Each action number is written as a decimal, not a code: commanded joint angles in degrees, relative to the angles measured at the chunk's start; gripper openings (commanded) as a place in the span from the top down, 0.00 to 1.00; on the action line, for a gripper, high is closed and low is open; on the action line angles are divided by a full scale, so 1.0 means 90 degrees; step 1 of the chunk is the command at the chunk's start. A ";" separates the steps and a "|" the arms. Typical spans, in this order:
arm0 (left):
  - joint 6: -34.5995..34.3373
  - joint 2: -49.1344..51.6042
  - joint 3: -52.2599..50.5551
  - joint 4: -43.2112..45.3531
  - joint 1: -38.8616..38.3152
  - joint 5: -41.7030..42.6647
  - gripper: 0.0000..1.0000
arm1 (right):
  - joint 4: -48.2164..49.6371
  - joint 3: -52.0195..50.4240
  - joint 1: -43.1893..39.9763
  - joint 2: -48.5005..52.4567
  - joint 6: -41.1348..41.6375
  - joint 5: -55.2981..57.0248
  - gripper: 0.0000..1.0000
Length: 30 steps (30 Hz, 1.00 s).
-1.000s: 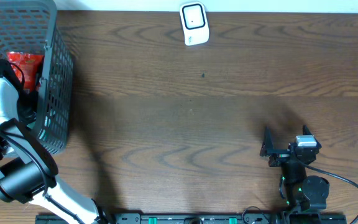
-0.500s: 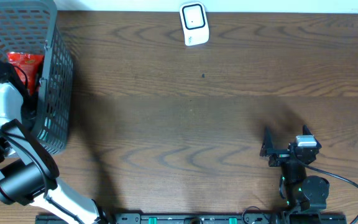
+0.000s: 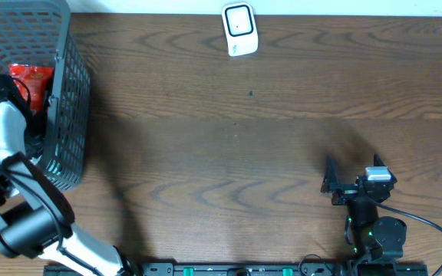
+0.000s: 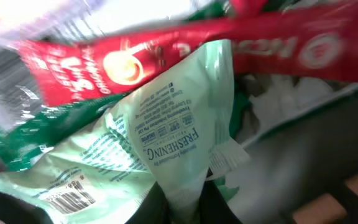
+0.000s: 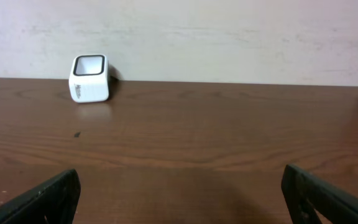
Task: Scan the item barcode
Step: 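Grasp the pale green wipes pack with the left gripper and lift, then carry the green pack with the left gripper toward the scanner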
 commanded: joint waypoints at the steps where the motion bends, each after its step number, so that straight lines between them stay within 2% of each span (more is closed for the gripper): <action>1: -0.0036 -0.0986 0.0209 0.0163 0.0034 -0.0080 0.92 | -0.0022 -0.0007 -0.0070 -0.0027 -0.0068 -0.0027 0.01; 15: -0.0160 -0.4328 0.0209 0.1076 0.0024 -0.0024 0.92 | -0.0022 -0.0007 -0.0070 -0.0027 -0.0068 -0.0027 0.01; 18: -0.0163 -0.4974 0.0209 0.1212 -0.0053 0.0483 0.92 | -0.0022 -0.0007 -0.0070 -0.0027 -0.0068 -0.0027 0.01; 25: -0.0182 -0.5833 0.0202 0.1146 -0.0833 0.2511 0.92 | -0.0022 -0.0007 -0.0070 -0.0027 -0.0068 -0.0027 0.01; 30: -0.0182 -0.5782 0.0153 0.0602 -0.1904 0.2832 0.92 | -0.0022 -0.0007 -0.0070 -0.0027 -0.0068 -0.0027 0.01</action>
